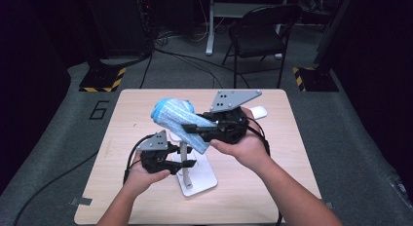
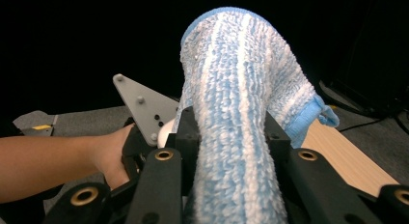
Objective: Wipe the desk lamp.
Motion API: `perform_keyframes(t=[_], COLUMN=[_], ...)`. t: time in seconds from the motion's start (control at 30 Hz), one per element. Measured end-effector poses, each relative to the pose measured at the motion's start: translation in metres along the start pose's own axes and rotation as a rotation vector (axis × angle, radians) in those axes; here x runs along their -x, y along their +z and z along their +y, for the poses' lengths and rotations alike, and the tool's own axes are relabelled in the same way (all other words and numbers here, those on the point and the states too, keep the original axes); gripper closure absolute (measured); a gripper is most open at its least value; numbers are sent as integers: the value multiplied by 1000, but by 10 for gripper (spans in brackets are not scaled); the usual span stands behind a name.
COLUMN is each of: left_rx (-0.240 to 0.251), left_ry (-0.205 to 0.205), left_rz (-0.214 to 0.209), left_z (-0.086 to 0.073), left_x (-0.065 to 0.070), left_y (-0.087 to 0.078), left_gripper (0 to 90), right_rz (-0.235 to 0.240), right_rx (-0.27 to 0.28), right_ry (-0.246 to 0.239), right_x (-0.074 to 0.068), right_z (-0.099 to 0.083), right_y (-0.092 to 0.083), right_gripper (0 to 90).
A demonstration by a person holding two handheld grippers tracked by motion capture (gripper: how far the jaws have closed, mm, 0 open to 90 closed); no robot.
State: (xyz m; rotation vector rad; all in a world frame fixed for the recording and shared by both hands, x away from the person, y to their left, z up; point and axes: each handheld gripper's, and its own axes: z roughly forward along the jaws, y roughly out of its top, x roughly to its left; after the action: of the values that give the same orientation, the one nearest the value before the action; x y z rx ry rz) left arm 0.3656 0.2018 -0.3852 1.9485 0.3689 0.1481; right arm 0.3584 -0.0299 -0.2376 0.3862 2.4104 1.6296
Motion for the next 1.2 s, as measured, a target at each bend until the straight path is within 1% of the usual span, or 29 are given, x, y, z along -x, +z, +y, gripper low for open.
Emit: perform_keyframes(t=[0.17, 0.27, 0.3, 0.4, 0.47, 0.53, 0.6, 0.67, 0.73, 0.77, 0.83, 0.9, 0.97, 1.07, 1.1, 1.2], left_rx=[-6, -3, -1, 0, -1, 5, 9, 12, 4, 10, 9, 11, 9, 8, 8, 3], left_ry=[2, -1, 2, 5, 13, 15, 14, 17, 20, 21, 28, 18, 19, 21, 15, 23], left_rz=[-7, -7, -10, -3, -16, -15, -24, -29, -40, -44, -50, -59, -59, -67, -74, -80], left_z=[0, 0, 0, -1, 0, -1, -1, -2, -2, -2, -2, -3, -3, -4, -4, -4], left_x=[-1, -1, -1, -1, -1, -2, -2, -3, -3, -4, -5, -4, -4, -5, -5, -6], left_y=[0, 0, 0, -1, -1, 0, 0, -1, -2, -2, -2, -3, -4, -6, -6, -8], left_gripper=[511, 511, 511, 511, 513, 514, 514, 513, 513, 514, 514, 514, 514, 514, 514, 514], right_rz=[22, 25, 32, 31, 30, 24, 25, 32, 33, 32, 28, 24, 20, 12, 10, 4], right_rx=[3, 3, 0, -8, -10, -15, -16, -24, -28, -30, -32, -37, -36, -36, -36, -37], right_ry=[-9, -12, -24, -37, -41, -45, -36, -38, -31, -28, -29, -23, -9, -5, 0, 4], right_x=[-4, -6, -6, -7, -7, -5, -4, -1, 1, 2, 4, 7, 9, 13, 15, 18], right_z=[4, 6, 6, 7, 6, 6, 4, 3, 1, 0, -1, -3, -6, -9, -10, -14], right_y=[6, 9, 10, 12, 12, 11, 10, 8, 6, 5, 2, -1, -4, -8, -10, -14], right_gripper=[685, 684, 684, 685, 686, 688, 689, 689, 689, 690, 690, 690, 690, 690, 690, 690])
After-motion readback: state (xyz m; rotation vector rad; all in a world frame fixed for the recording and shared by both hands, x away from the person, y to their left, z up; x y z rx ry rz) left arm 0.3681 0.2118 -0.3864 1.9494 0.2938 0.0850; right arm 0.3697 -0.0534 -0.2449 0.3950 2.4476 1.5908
